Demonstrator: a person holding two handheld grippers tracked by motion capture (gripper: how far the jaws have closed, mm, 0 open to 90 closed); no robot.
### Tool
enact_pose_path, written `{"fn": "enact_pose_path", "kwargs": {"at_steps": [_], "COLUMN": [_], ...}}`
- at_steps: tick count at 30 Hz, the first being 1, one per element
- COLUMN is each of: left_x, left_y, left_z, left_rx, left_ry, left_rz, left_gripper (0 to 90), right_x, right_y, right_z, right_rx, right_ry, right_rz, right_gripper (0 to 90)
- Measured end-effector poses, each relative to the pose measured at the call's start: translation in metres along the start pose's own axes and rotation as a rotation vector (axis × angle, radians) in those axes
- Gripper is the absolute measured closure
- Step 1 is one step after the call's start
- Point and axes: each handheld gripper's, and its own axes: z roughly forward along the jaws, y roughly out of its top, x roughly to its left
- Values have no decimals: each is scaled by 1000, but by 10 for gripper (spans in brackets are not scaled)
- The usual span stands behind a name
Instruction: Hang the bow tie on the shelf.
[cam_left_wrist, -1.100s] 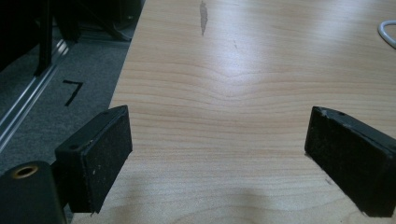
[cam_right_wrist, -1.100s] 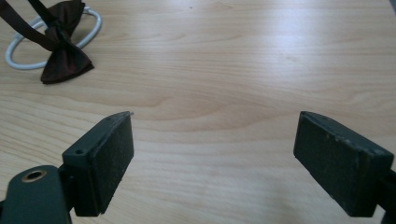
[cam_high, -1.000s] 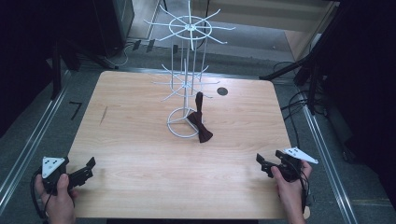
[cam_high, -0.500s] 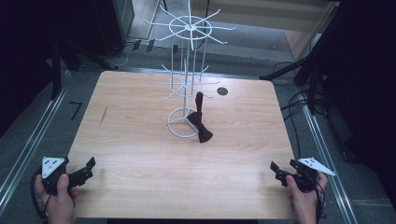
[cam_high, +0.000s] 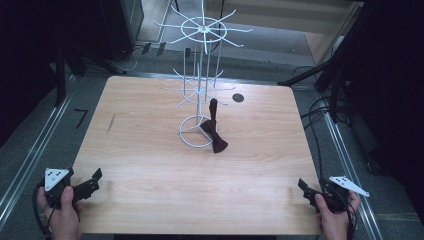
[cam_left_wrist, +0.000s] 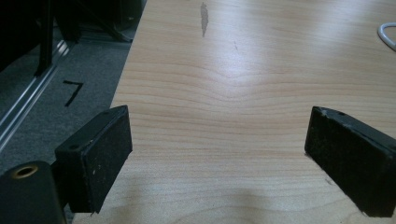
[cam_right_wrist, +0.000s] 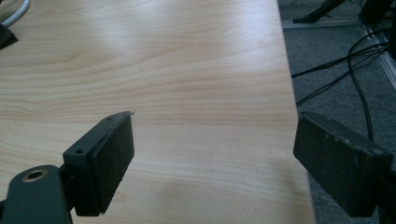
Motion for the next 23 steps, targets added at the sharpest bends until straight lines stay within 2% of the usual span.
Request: {"fn": "enact_pose_path", "kwargs": {"at_steps": [8, 12, 23], "left_x": [0, 0, -1], "left_y": [0, 0, 0], "left_z": [0, 0, 1], "left_rx": [0, 1, 1], "left_ry": [-1, 0, 4], "left_rz": [0, 0, 1], "left_gripper": [81, 82, 82], "right_x": [-12, -18, -22], "right_y": [-7, -11, -15], "right_z": [-7, -11, -15], "right_rx": [-1, -10, -30], "right_ry": [-13, -14, -5], "right_rz": [11, 36, 45], "right_gripper": [125, 127, 127]}}
